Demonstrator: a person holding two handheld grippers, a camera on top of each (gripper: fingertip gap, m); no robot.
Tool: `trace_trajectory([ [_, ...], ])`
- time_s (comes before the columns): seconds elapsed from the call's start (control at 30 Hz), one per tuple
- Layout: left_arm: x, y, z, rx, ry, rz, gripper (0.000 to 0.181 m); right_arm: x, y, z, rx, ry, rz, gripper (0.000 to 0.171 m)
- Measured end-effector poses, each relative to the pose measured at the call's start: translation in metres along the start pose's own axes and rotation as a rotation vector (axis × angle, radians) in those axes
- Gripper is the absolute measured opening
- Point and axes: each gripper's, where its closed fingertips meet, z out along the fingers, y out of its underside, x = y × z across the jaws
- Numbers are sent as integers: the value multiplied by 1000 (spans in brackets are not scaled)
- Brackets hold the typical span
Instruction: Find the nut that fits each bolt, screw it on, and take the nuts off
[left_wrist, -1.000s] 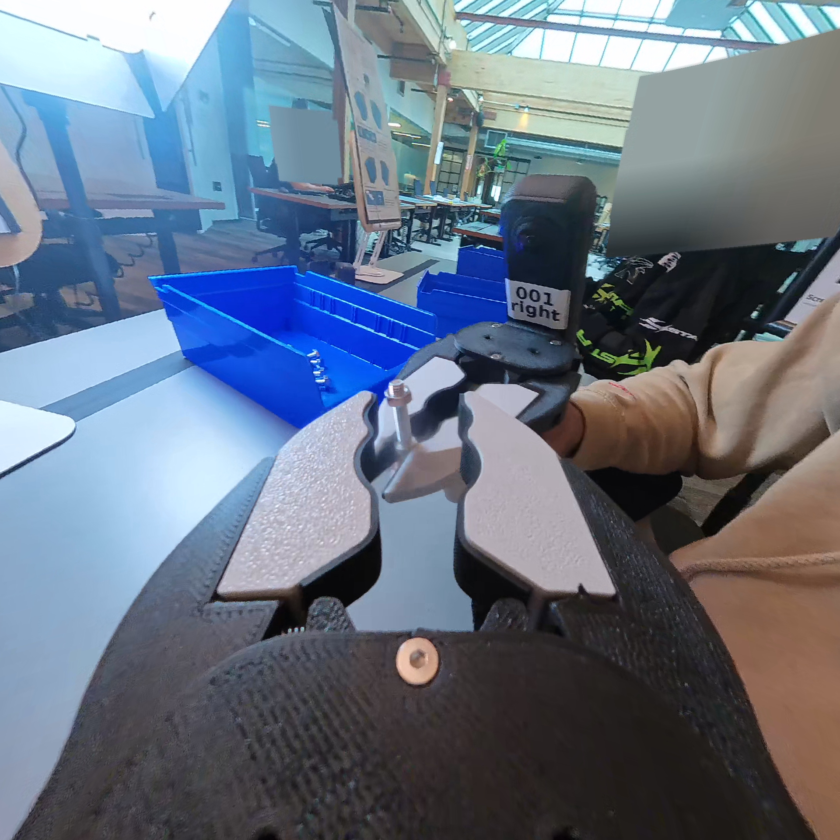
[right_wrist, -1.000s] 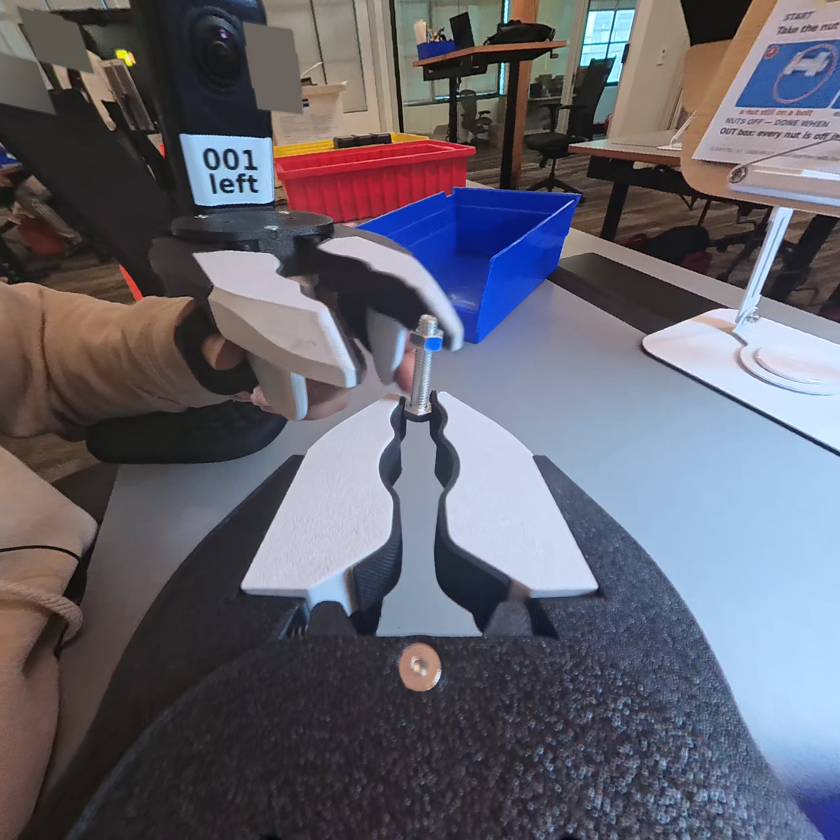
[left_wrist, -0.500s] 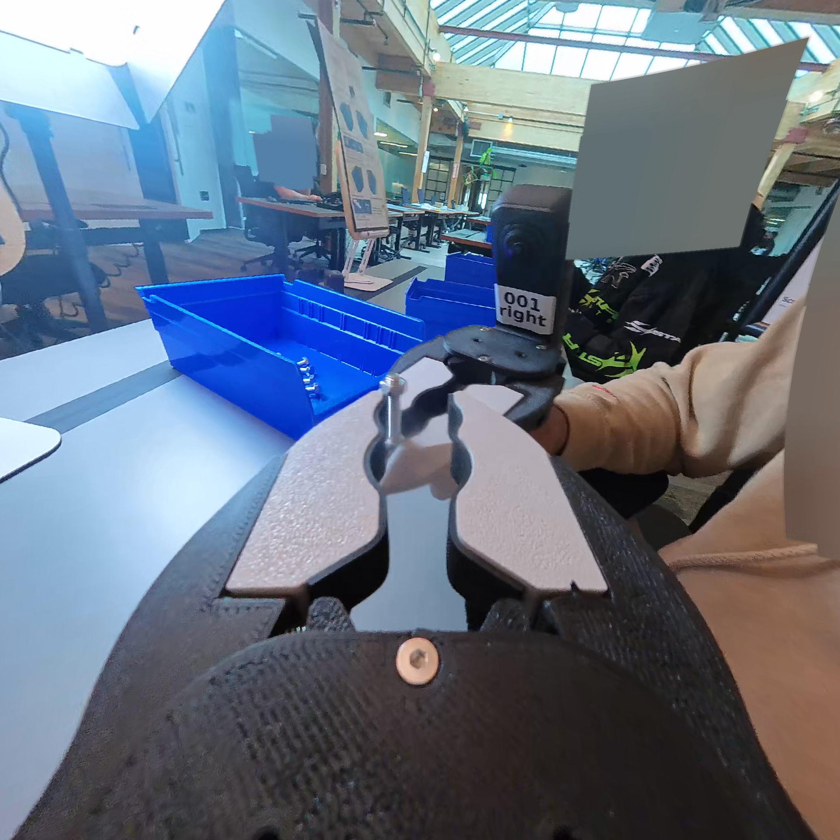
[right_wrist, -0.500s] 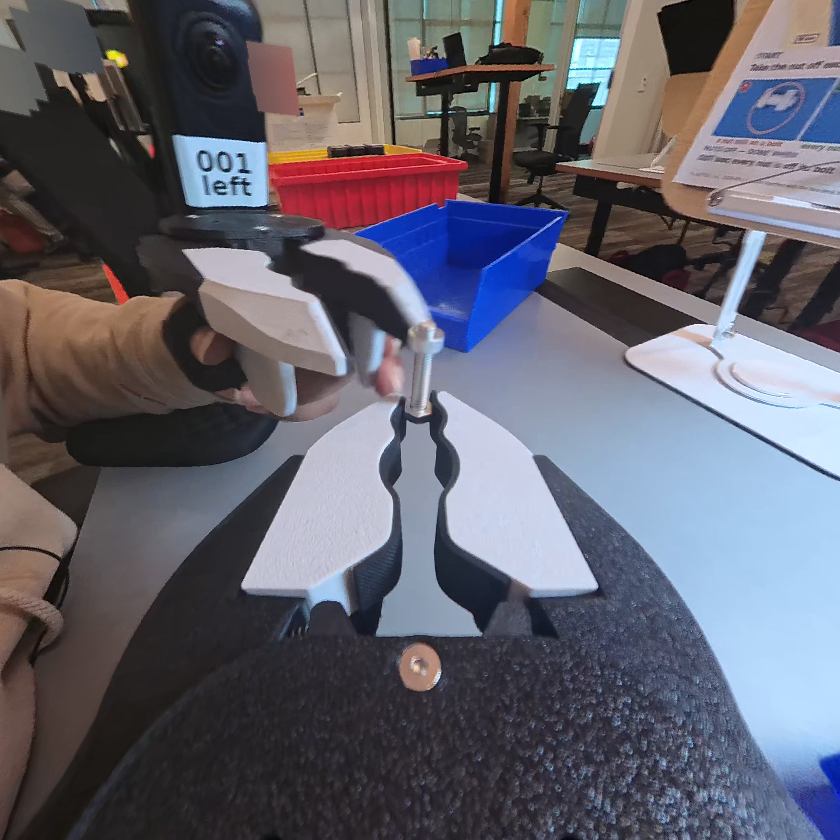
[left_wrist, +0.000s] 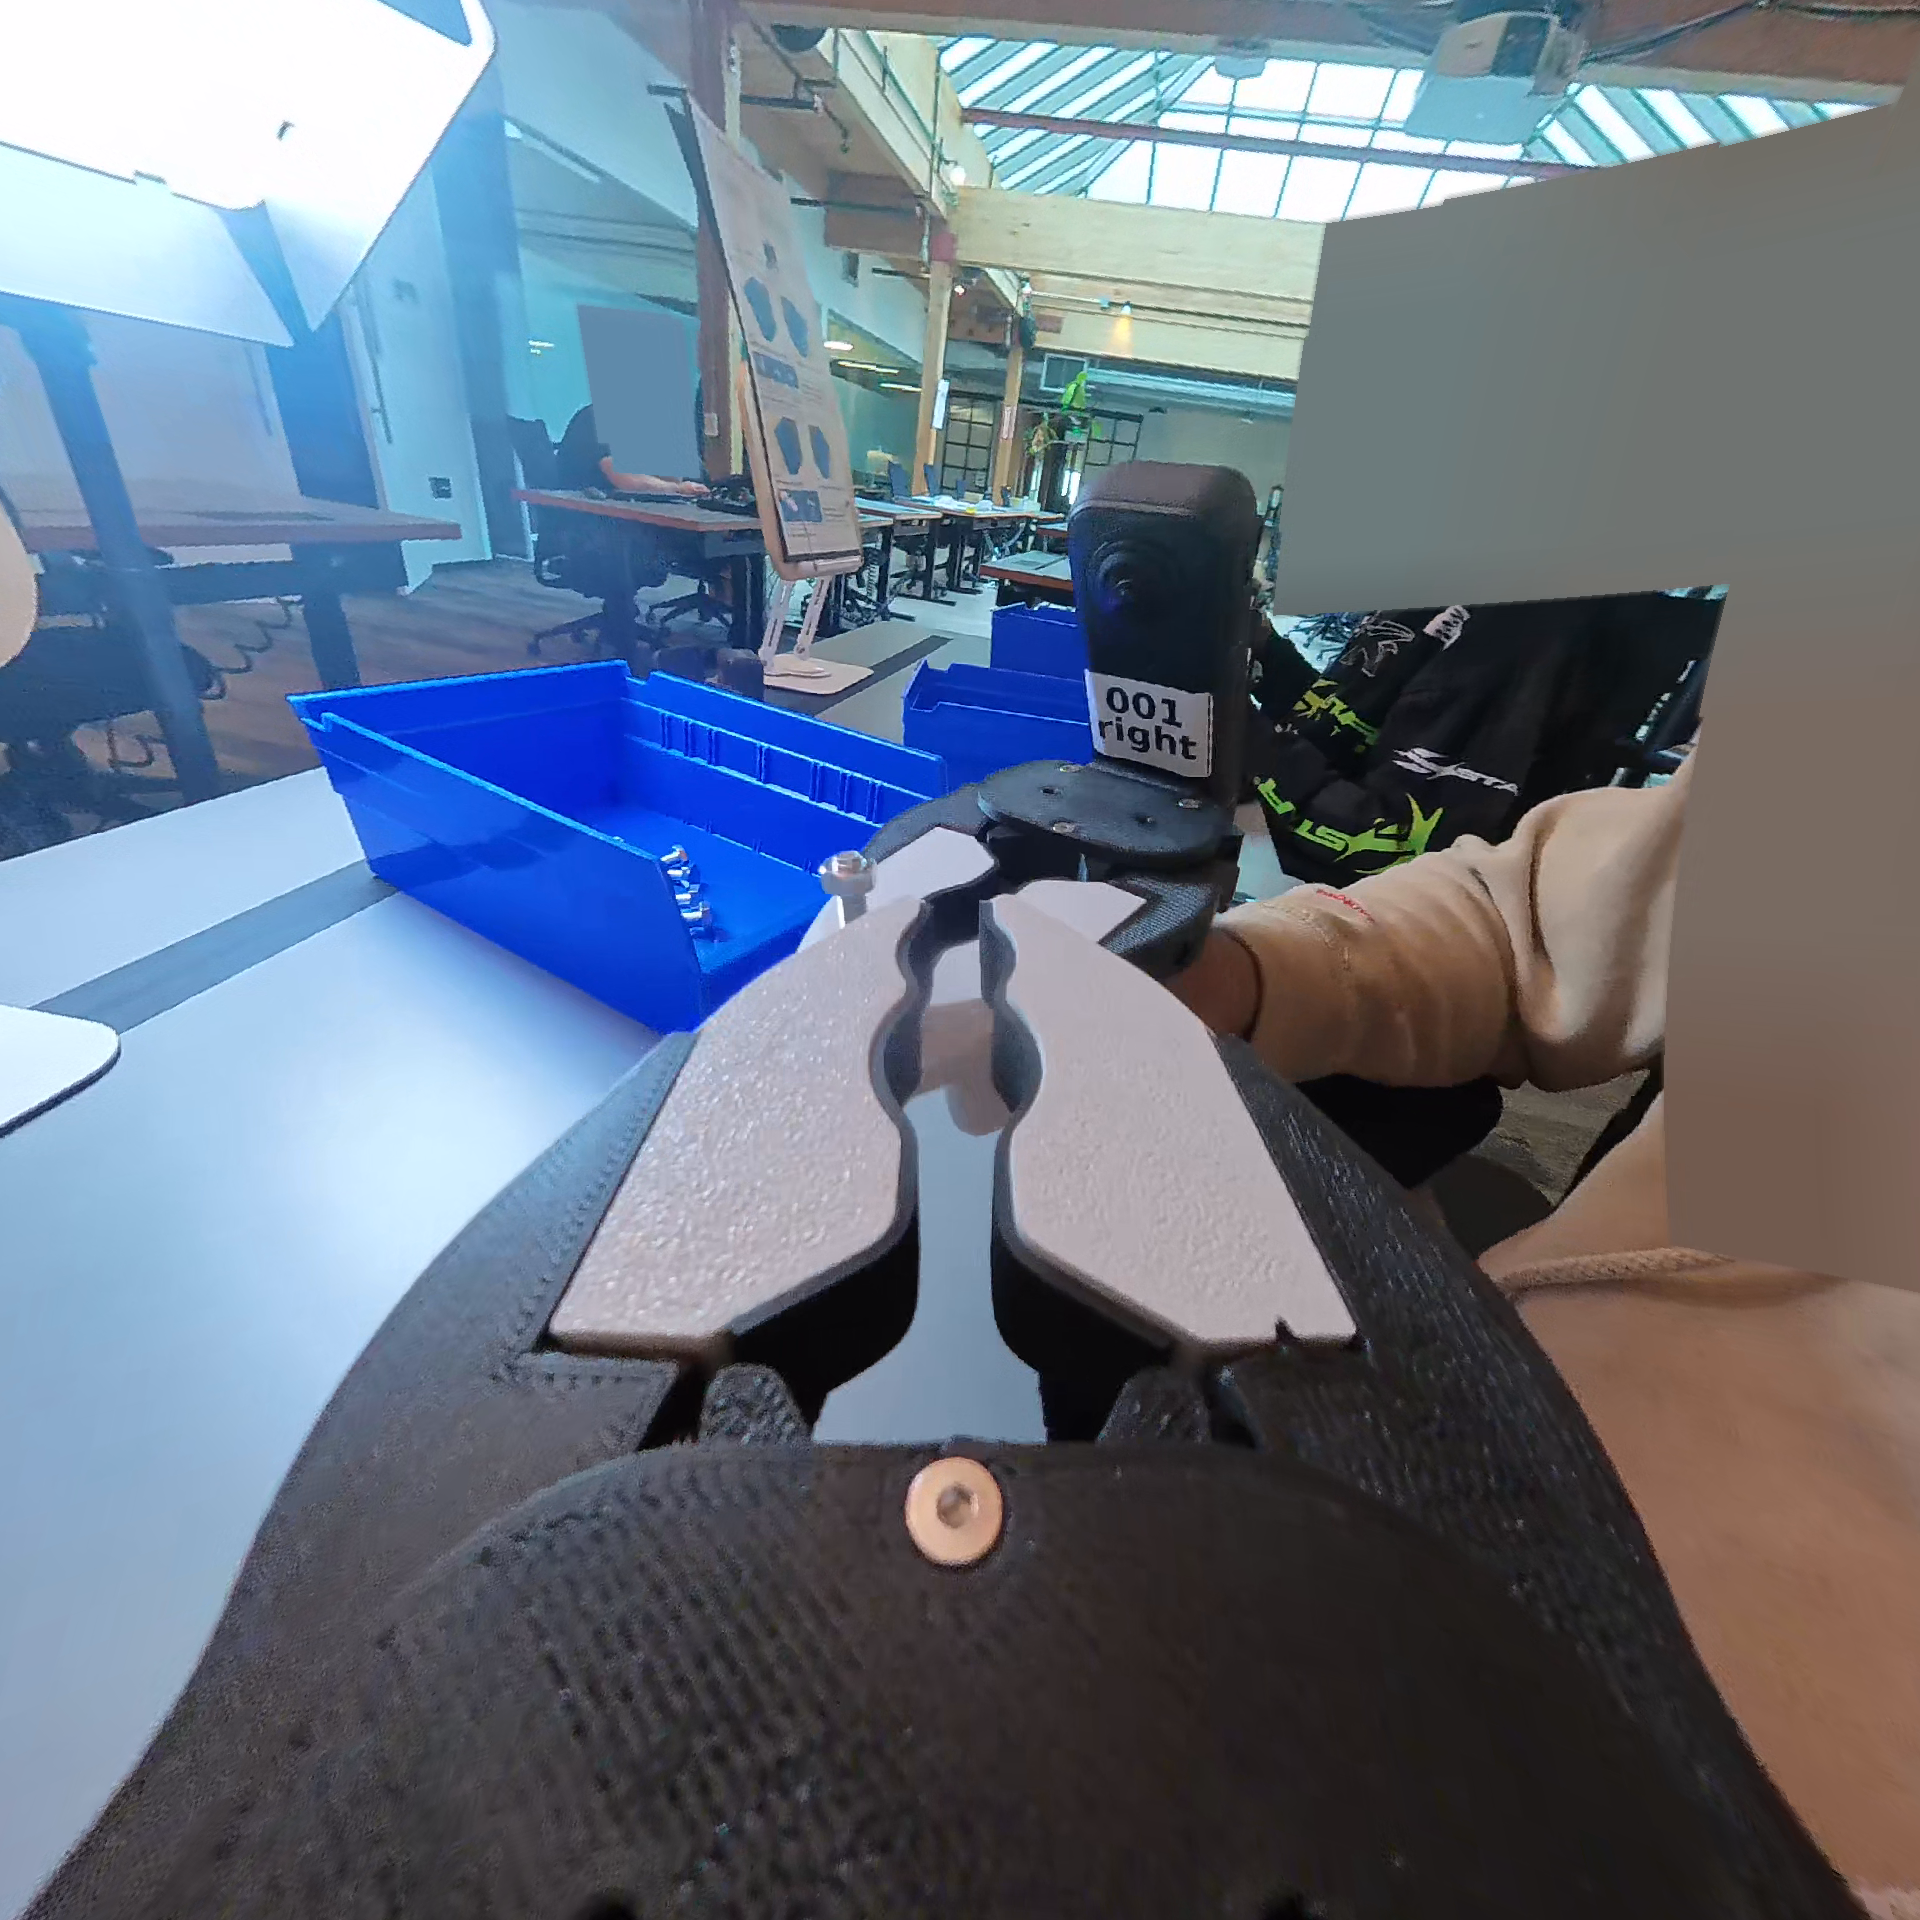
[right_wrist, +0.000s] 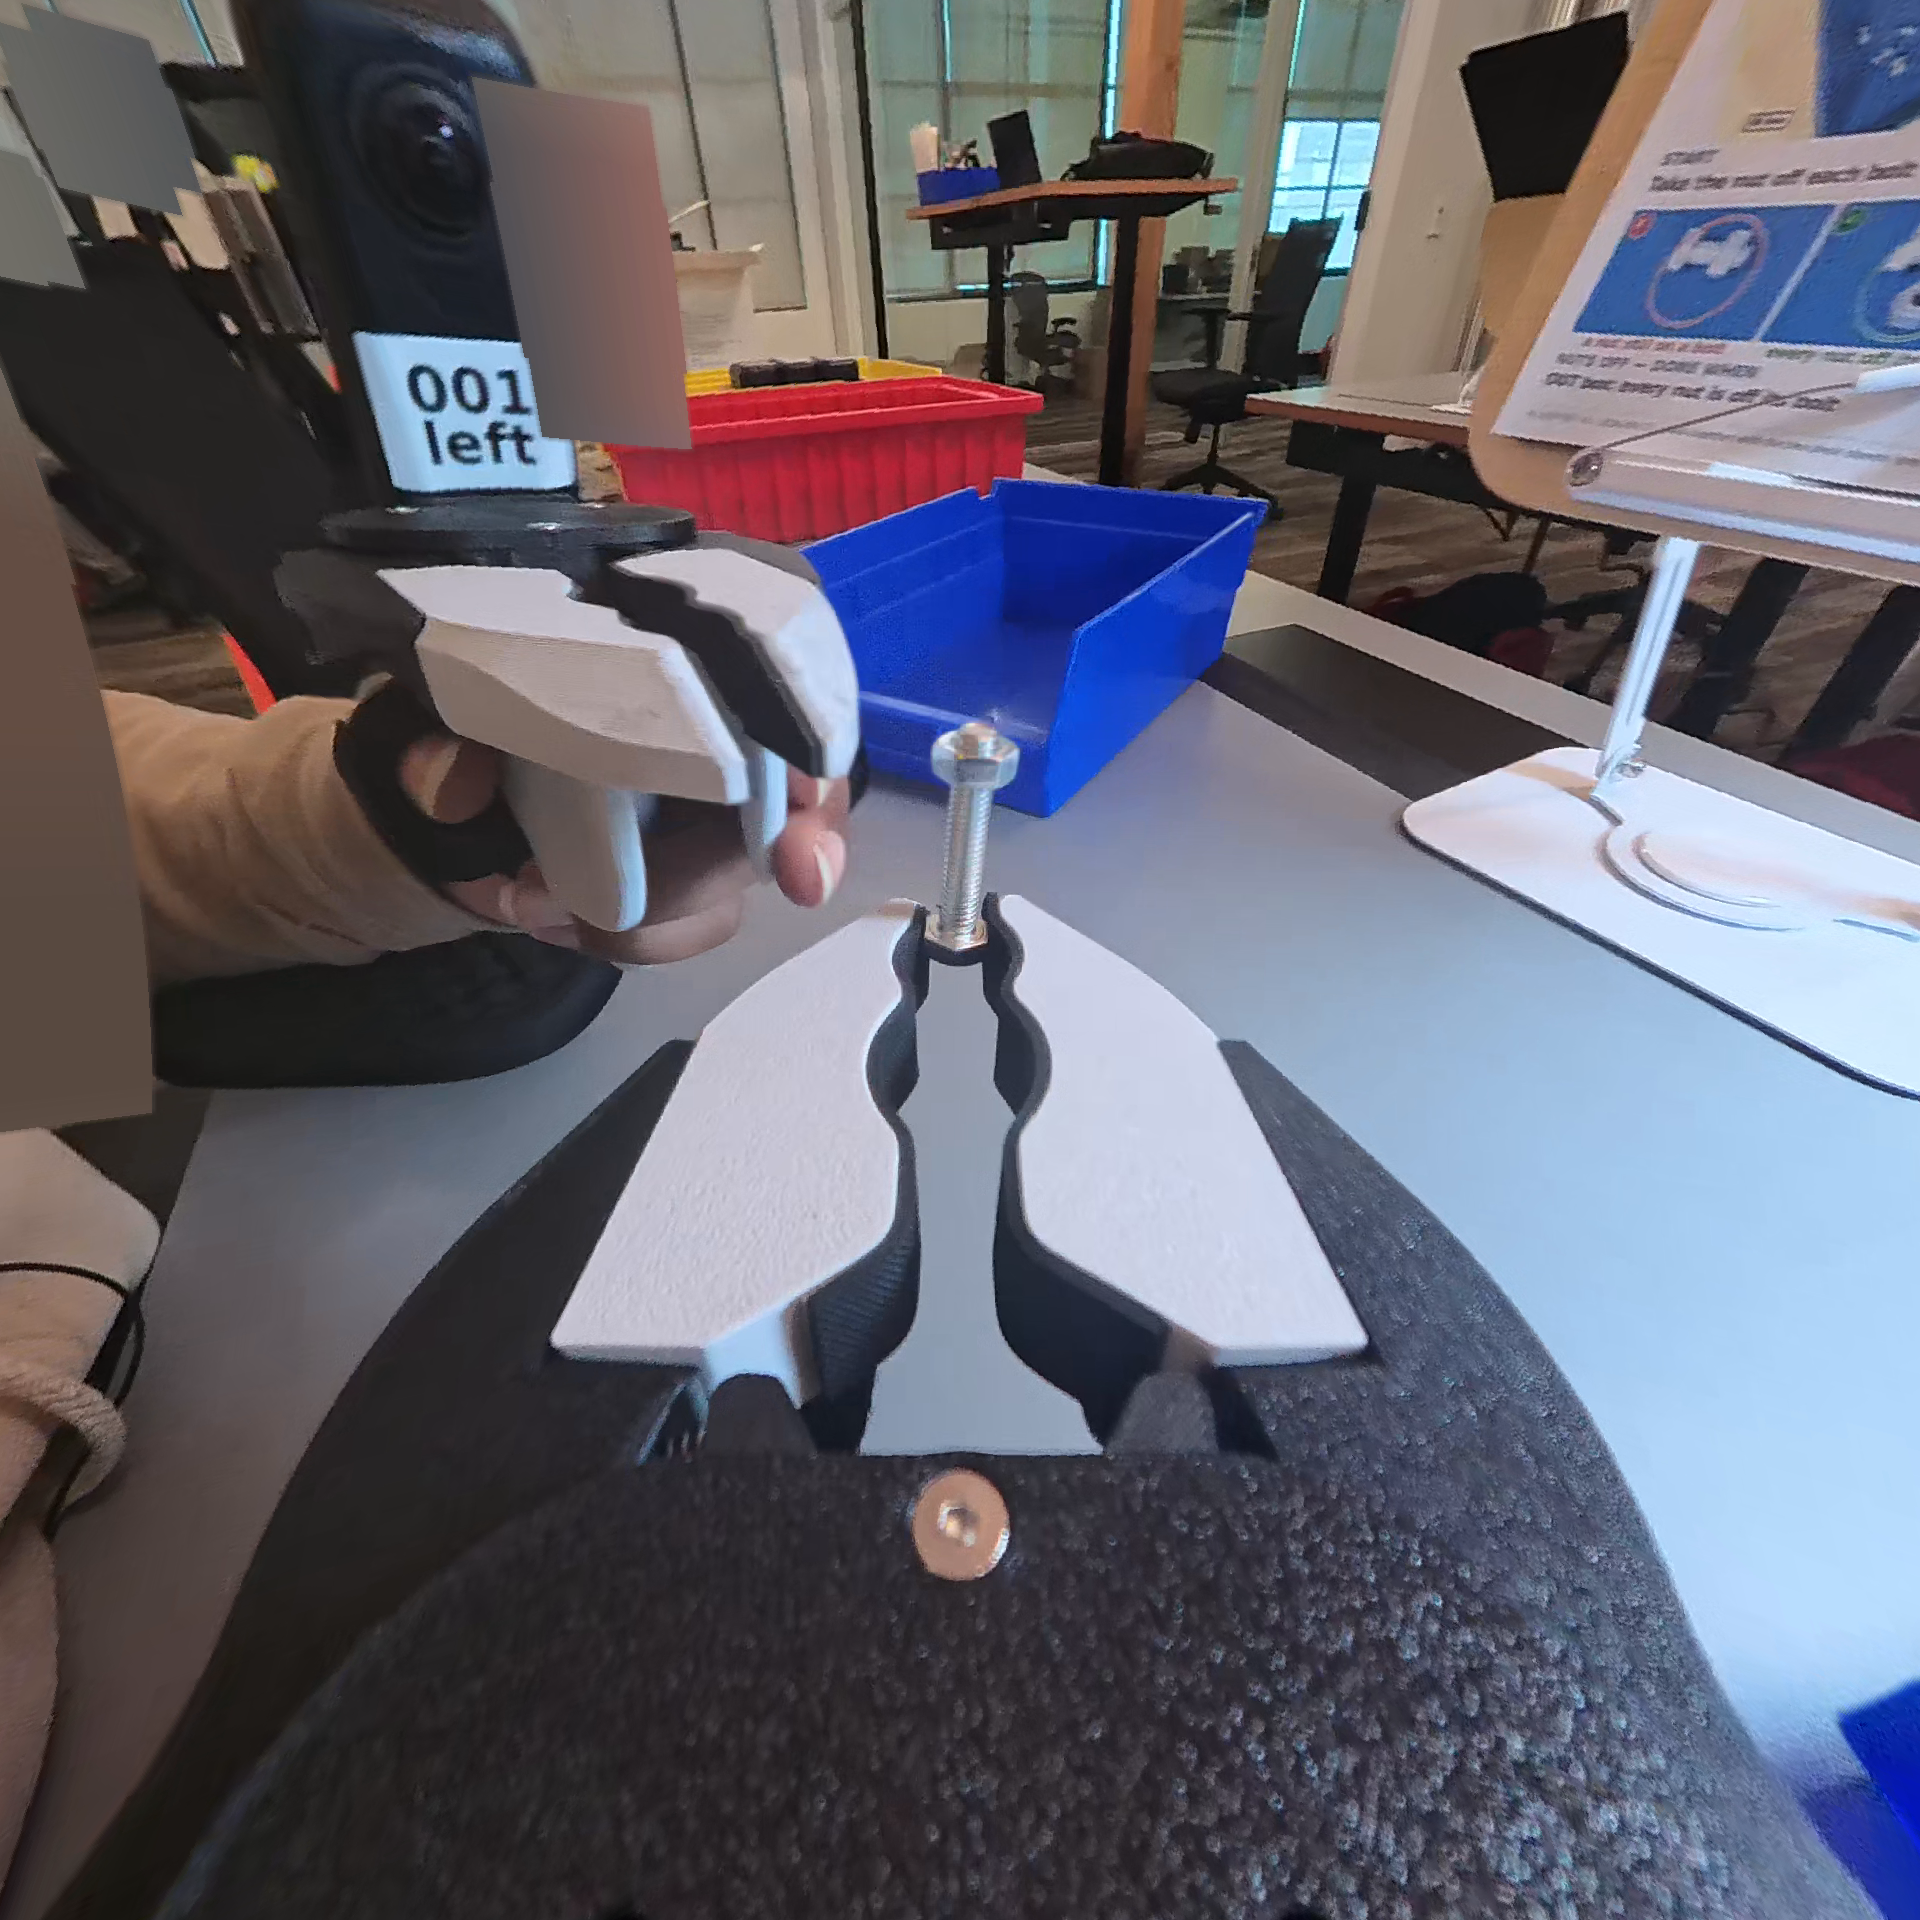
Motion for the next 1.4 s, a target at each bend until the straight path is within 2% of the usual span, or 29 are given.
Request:
trace_trajectory([
  [0.1, -5, -2, -1, 11, -30, 7, 13, 2, -1, -1, 6, 3, 0, 9],
  [0.23, -13, 3, 2, 0, -67, -9, 29, -11, 2, 3, -6, -36, -25, 10],
  [0.37, -4, 4, 3, -14, -24, 1, 23, -11, 2, 3, -10, -33, -31, 10],
  [0.4, -2, 2, 1, -11, -9, 6, 11, -8, 1, 2, -6, -21, -25, 10],
  [0.47, 0, -3, -1, 15, -3, 10, 8, -1, -1, -1, 3, -5, -3, 9],
  [0.7, -11, 2, 2, 1, -65, 7, 30, -13, 1, 3, -10, -43, -22, 10],
  [0.8, -4, 4, 3, -16, -31, 26, 20, -13, 2, 3, -13, -39, -22, 10],
  [0.87, 0, 2, 0, -12, -1, 33, 4, -7, 0, 0, -4, -17, -12, 10],
  [1.0, -6, 0, -1, 3, -38, 33, 11, -3, -2, -2, 1, -7, -5, 10],
  [1.13, -11, 2, 2, -4, -64, 19, 28, -13, 1, 2, -14, -37, -22, 10],
  [1.23, -5, 4, 3, -16, -35, 33, 25, -12, 2, 3, -18, -32, -20, 10],
  [1.3, 1, 2, 1, -13, 6, 35, 6, -6, 1, 0, -13, -9, -12, 10],
  [1.4, -1, -2, -1, 5, -17, 44, 6, 0, -1, -2, -6, 6, 0, 10],
])
